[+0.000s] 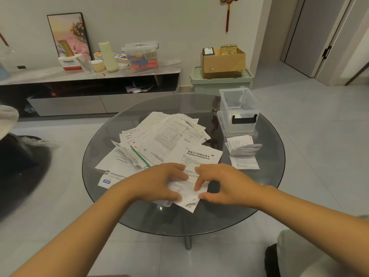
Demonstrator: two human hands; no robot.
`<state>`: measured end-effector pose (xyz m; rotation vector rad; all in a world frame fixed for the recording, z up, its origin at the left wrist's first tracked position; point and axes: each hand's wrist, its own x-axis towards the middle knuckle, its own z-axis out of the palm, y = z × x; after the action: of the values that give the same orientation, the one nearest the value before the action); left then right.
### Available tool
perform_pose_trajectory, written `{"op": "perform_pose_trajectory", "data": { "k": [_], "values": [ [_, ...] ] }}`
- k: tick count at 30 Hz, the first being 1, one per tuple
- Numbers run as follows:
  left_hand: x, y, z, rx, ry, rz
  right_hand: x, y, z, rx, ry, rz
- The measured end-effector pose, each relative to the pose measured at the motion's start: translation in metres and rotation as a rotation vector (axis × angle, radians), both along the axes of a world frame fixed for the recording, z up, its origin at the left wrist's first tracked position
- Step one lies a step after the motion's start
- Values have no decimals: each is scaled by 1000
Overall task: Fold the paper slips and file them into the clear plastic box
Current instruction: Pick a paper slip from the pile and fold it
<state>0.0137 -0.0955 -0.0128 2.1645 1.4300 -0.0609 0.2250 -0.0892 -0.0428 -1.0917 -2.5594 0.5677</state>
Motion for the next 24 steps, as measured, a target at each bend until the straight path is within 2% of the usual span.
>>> {"op": "perform_pose_trajectory", "data": {
  "k": [4, 8, 11, 15, 21, 24],
  "values": [
    [-6, 0, 7, -112, -4, -44, 1, -2, -3, -79, 81, -25],
    [-6, -3, 15, -205, -93, -41, 2, 2, 6, -269, 249, -189],
    [-6, 1, 6, -57, -195, 100, 2, 7, 8, -350, 332, -340],
    [-3, 17, -13, 129, -347, 299, -2, 12, 3, -316, 391, -499],
    [13, 26, -27, 232, -316, 359, -6, 15, -4, -205, 310, -586],
    [19, 30, -30, 280, -281, 355, -8, 13, -9, -69, 138, -567]
  ]
}}
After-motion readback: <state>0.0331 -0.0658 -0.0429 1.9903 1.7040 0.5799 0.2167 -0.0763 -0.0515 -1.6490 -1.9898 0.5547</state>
